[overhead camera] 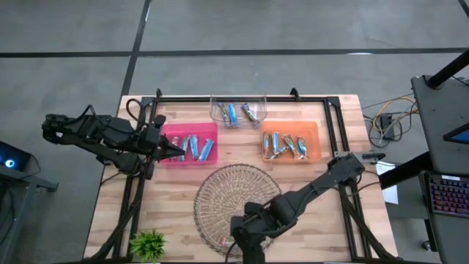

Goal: Pick and place Granola Bars by type
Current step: Put the red granola bar into the pink bin

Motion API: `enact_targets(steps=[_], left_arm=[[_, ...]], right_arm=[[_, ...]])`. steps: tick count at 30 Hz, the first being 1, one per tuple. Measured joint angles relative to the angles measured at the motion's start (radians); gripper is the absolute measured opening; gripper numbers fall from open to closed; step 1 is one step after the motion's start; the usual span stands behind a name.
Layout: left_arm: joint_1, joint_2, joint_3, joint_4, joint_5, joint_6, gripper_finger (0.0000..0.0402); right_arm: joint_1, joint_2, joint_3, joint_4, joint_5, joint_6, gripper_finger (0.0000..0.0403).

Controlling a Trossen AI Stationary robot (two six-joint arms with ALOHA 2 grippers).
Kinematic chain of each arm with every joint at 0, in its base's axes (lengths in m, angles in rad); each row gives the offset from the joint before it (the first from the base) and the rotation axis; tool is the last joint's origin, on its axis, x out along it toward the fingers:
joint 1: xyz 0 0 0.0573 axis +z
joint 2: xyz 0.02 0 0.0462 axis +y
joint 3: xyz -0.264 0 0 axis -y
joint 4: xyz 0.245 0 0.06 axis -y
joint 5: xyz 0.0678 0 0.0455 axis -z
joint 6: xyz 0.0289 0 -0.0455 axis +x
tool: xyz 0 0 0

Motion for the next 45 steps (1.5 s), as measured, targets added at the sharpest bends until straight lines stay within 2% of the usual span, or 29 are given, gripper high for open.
enact_targets(steps=[10, 27, 35, 45], left_arm=[[0.0, 0.003, 0.0, 0.0, -0.006, -0.002, 0.0], [0.0, 0.005, 0.0, -0.023, -0.063, -0.016, 0.0], [0.0, 0.006, 0.0, -0.075, -0.114, -0.042, 0.0], [0.0, 0.006, 0.0, -0.084, -0.115, -0.058, 0.0]], right_arm=[[0.016, 0.099, -0.009, -0.026, 0.001, -0.086, 0.0224], [0.029, 0.254, -0.012, -0.017, 0.009, -0.075, 0.0224], [0.029, 0.27, -0.031, -0.015, 0.058, -0.031, 0.0224], [0.04, 0.271, -0.084, 0.037, 0.057, -0.018, 0.0224]])
